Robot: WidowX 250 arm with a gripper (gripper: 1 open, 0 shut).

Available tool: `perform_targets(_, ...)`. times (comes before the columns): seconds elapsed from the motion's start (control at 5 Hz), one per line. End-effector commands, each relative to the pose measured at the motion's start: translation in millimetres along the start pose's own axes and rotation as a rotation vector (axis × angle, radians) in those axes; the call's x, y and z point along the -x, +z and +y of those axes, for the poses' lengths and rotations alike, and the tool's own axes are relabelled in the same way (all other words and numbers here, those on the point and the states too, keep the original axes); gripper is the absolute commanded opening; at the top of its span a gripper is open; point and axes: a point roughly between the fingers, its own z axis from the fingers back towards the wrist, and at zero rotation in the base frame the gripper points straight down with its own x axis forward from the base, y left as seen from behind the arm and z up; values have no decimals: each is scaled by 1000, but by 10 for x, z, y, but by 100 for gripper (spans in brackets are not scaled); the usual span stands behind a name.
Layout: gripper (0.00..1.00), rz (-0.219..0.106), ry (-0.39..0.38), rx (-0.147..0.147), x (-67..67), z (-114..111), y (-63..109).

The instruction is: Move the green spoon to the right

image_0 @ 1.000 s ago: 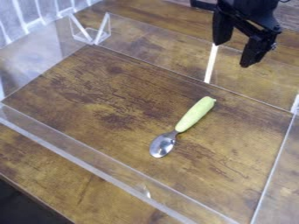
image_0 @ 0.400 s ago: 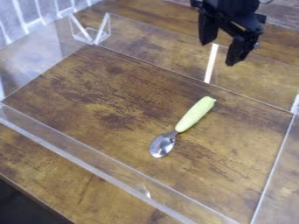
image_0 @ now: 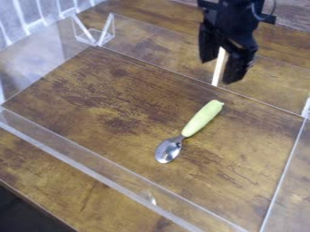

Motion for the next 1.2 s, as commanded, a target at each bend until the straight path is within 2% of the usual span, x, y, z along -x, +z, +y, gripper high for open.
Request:
perform_targets(0.0, 100, -83, 87, -53, 24, 177, 319)
perform_targets(0.2, 100, -73, 158, -69, 53, 211, 260)
perform_targets(0.4, 100, -59, 204, -76, 128, 267, 315)
perform_targets(0.6, 0, -52, 255, -92, 221, 364, 402)
perform_targets(0.8, 100, -72, 318, -118, 399, 384, 622)
perform_targets(1.0, 100, -78, 361, -114, 443, 392, 592)
